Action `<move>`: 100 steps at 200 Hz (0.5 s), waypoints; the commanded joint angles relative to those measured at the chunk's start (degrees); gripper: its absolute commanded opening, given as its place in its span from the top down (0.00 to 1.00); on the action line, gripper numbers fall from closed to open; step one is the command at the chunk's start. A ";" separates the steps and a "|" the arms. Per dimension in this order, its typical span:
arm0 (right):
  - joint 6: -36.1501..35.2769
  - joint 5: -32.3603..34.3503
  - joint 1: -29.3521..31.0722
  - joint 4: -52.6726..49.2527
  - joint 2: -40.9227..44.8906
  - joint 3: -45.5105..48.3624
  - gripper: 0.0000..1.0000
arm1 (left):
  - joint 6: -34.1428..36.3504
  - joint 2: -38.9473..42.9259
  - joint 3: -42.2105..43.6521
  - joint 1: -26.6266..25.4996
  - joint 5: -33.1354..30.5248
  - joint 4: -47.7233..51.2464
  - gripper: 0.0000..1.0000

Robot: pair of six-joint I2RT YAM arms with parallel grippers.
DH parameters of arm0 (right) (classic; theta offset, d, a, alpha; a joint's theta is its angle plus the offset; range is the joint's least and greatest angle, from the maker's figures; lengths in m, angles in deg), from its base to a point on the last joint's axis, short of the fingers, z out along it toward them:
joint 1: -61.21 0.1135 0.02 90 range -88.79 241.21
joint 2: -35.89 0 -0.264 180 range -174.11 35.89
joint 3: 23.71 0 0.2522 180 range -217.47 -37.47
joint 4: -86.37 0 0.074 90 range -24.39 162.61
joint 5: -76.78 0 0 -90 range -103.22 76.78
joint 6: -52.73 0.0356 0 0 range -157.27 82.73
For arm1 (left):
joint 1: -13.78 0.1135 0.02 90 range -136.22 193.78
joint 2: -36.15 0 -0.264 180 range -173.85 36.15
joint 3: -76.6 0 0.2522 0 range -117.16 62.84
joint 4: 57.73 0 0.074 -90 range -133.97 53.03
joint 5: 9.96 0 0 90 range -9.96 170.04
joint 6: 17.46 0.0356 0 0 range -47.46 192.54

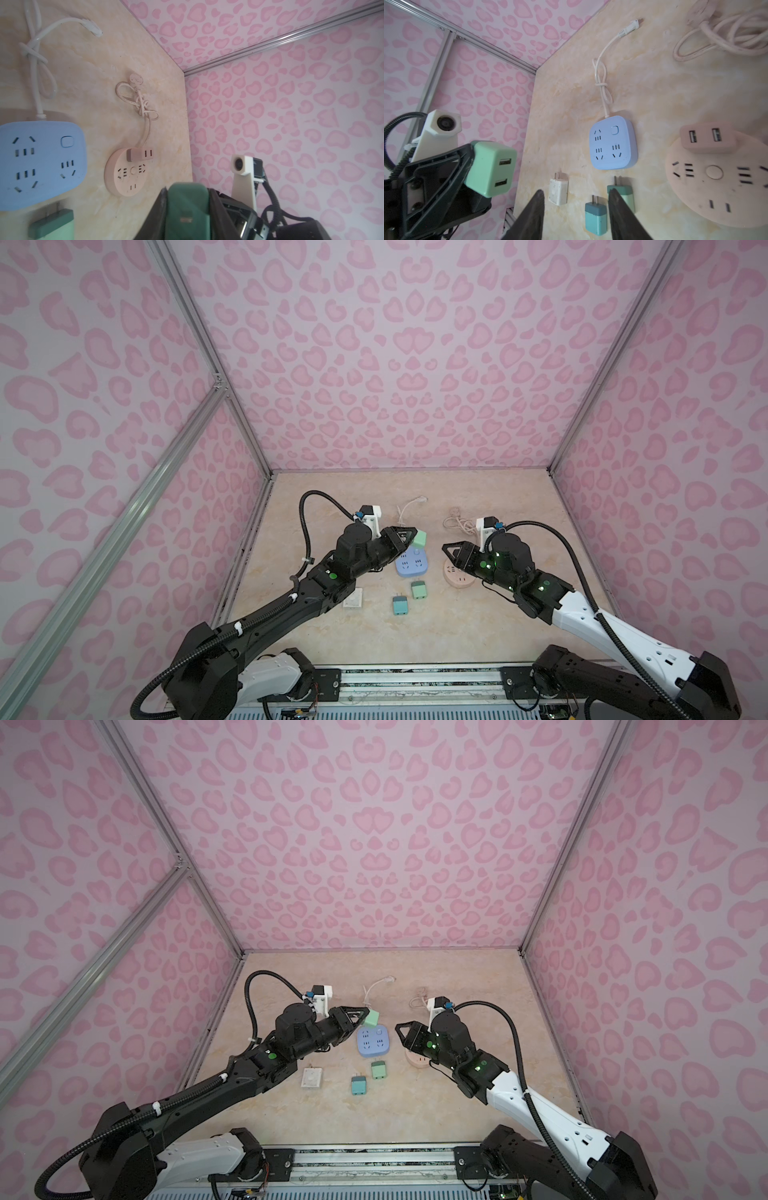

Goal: Insert the plug

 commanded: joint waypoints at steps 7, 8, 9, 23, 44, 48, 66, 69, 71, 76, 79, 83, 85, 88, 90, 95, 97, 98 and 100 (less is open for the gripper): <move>6.82 -5.33 -0.96 19.26 -1.99 2.28 0.52 | -9.08 -1.17 0.94 0.06 -0.34 -13.41 0.98; 6.98 -5.37 -0.94 19.53 -2.10 2.28 0.52 | -9.26 -1.22 0.97 0.07 -0.28 -13.52 0.98; 7.05 -5.38 -0.91 19.59 -2.21 2.32 0.52 | -9.35 -1.25 0.98 0.07 -0.20 -13.75 0.98; 8.18 -5.52 -0.88 23.60 -2.66 3.10 0.52 | -10.71 -1.71 0.99 -0.01 0.26 -15.08 0.98; 9.69 -4.68 -0.87 27.50 -2.76 3.84 0.48 | -11.06 -2.08 1.17 -0.10 0.53 -15.60 0.98; 9.97 -4.45 -0.83 28.54 -2.76 4.12 0.47 | -11.20 -2.07 1.26 -0.09 0.44 -15.83 0.98; 11.40 -4.34 -0.86 32.30 -3.28 4.45 0.45 | -11.64 -2.56 1.30 -0.06 0.78 -17.20 0.98; 11.49 -4.40 -0.87 32.70 -3.33 4.41 0.46 | -11.64 -2.70 1.32 -0.10 0.94 -17.44 0.98; 11.55 -4.52 -0.81 32.93 -3.43 4.42 0.46 | -11.64 -2.80 1.27 -0.06 1.04 -17.59 0.98; 11.75 -4.63 -0.73 33.46 -3.67 4.39 0.46 | -11.69 -2.98 1.15 -0.04 1.24 -17.73 0.98; 12.06 -4.60 -0.78 33.91 -3.83 4.42 0.47 | -11.73 -3.10 1.02 -0.02 1.35 -17.87 0.98; 12.31 -4.60 -0.74 34.76 -3.98 4.54 0.47 | -11.80 -3.25 1.00 -0.09 1.44 -17.99 0.98; 12.37 -4.59 -0.71 35.18 -4.05 4.65 0.48 | -11.82 -3.35 0.93 -0.12 1.51 -18.05 0.98; 12.51 -4.66 -0.70 35.60 -4.27 4.64 0.48 | -11.86 -3.45 0.94 -0.12 1.60 -18.22 0.98; 12.55 -4.78 -0.61 36.05 -4.43 4.61 0.49 | -11.88 -3.53 0.92 -0.13 1.62 -18.26 0.98; 12.93 -5.10 -0.67 36.62 -4.82 4.40 0.51 | -11.91 -3.64 0.87 -0.16 1.70 -18.51 0.98; 13.03 -5.25 -0.60 36.84 -5.03 4.39 0.52 | -11.91 -3.71 0.90 -0.14 1.76 -18.65 0.98; 13.06 -5.31 -0.61 36.94 -5.12 4.30 0.52 | -11.91 -3.77 0.90 -0.12 1.78 -18.68 0.98; 13.20 -5.37 -0.61 37.09 -5.33 4.30 0.53 | -11.91 -3.81 0.82 -0.17 1.84 -18.75 0.98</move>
